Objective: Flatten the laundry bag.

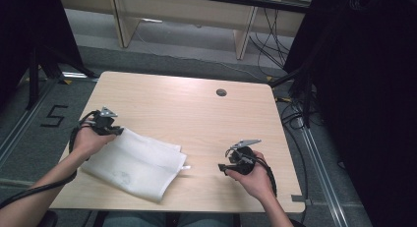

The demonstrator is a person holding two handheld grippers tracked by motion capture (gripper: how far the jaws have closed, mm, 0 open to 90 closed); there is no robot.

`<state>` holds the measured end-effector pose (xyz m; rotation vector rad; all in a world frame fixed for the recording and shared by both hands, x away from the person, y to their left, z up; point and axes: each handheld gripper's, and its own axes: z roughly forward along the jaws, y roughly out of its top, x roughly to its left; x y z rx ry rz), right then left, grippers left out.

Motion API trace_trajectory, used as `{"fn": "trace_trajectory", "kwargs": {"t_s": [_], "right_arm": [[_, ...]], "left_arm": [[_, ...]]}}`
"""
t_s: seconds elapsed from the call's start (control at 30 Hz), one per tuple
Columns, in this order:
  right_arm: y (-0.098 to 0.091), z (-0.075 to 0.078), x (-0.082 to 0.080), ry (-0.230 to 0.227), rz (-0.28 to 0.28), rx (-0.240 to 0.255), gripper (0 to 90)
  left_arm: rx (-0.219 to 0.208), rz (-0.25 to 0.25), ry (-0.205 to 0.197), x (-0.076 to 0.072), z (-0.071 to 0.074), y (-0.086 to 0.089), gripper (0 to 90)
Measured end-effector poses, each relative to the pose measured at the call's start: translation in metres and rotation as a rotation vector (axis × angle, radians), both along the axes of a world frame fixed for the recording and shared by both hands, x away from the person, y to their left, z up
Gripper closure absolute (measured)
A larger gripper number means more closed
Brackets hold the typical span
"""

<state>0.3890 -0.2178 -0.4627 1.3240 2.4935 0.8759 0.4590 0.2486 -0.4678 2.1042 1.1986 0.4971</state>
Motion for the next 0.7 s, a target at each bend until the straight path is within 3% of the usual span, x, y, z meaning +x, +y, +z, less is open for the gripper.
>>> {"fn": "trace_trajectory", "kwargs": {"t_s": [0.03,0.07,0.1,0.13,0.17,0.2,0.23,0.27,0.3,0.37,0.4,0.53,0.57,0.7], "right_arm": [[0.001,-0.002,0.002,-0.025,-0.004,0.010,48.8],[0.002,0.002,0.002,-0.005,-0.002,0.010,51.0],[0.003,0.001,0.004,-0.022,-0.003,0.018,53.2],[0.004,0.004,0.005,0.007,-0.002,0.013,54.9],[0.004,0.004,0.005,0.007,-0.002,0.013,54.9],[0.010,0.004,0.008,0.021,0.010,0.024,61.2],[0.011,0.003,0.010,0.016,0.019,0.020,64.1],[0.011,0.003,0.010,0.016,0.019,0.020,64.1],[0.020,0.006,0.014,0.034,0.036,0.013,66.8],[0.030,0.009,0.019,0.056,0.036,0.015,68.1],[0.034,0.009,0.023,0.040,0.048,0.016,69.2],[0.058,0.010,0.040,0.100,0.043,0.059,71.9],[0.062,0.007,0.044,0.084,0.066,0.064,72.4],[0.089,0.001,0.059,0.095,0.101,0.039,73.4]], "left_arm": [[0.000,0.000,0.000,0.000,0.000,0.000,83.8],[-0.019,-0.020,-0.017,-0.007,0.010,0.007,83.8],[-0.023,-0.028,-0.023,-0.011,0.015,0.009,83.8],[-0.040,-0.026,-0.038,-0.015,0.018,0.011,83.8],[-0.040,-0.026,-0.038,-0.015,0.018,0.011,83.8],[-0.051,-0.033,-0.047,-0.019,0.021,0.013,83.8],[-0.079,-0.041,-0.058,-0.024,0.025,0.015,83.8],[-0.079,-0.041,-0.058,-0.024,0.025,0.015,83.8],[-0.100,-0.049,-0.061,-0.028,0.027,0.017,83.8],[-0.114,-0.058,-0.066,-0.032,0.029,0.019,83.8],[-0.123,-0.067,-0.059,-0.034,0.029,0.019,83.8],[-0.150,-0.065,-0.071,-0.040,0.026,0.015,83.8],[-0.151,-0.074,-0.063,-0.041,0.025,0.015,83.8],[-0.169,-0.083,-0.066,-0.044,0.022,0.012,83.7]]}}
